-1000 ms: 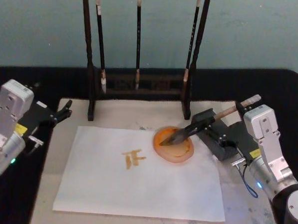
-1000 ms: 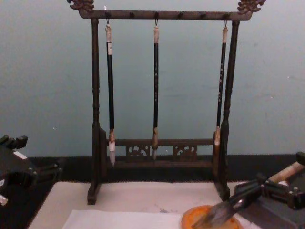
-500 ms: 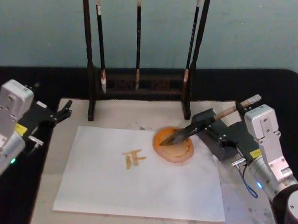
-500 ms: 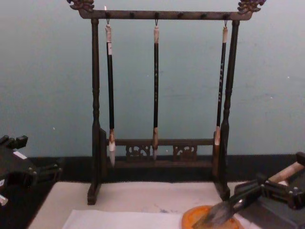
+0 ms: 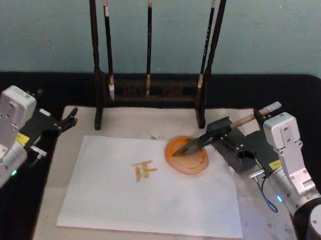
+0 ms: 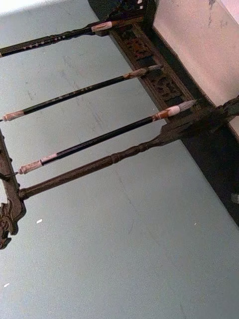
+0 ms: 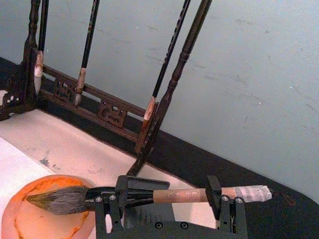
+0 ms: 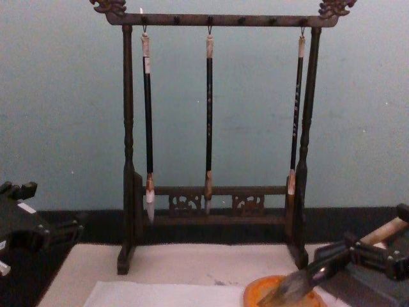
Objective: Pick up the brush from the inkstone, write on the paper, then place the brush back to its original position.
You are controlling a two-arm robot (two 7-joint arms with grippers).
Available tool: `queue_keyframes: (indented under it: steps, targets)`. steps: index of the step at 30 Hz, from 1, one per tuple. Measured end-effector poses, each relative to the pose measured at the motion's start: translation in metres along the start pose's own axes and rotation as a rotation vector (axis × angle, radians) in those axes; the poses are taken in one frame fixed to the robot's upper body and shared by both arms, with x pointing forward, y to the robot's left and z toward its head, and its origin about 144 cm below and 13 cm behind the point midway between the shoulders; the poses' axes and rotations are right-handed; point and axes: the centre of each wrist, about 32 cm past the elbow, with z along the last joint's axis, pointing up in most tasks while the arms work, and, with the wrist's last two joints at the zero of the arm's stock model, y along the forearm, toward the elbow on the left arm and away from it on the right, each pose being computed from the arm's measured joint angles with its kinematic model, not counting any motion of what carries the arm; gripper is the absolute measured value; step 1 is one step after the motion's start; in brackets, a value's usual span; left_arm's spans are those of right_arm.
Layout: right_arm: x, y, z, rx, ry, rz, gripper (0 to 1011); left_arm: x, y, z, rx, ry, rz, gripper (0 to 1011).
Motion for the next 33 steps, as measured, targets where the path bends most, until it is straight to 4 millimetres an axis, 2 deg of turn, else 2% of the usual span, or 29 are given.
queue_keyframes:
  steps: [33]
  targets:
    - [-0.0001,0.0,0.0,0.0,0.001,0.0,1000,0.0,0.0,0.0,0.0,0.0,0.0,1010]
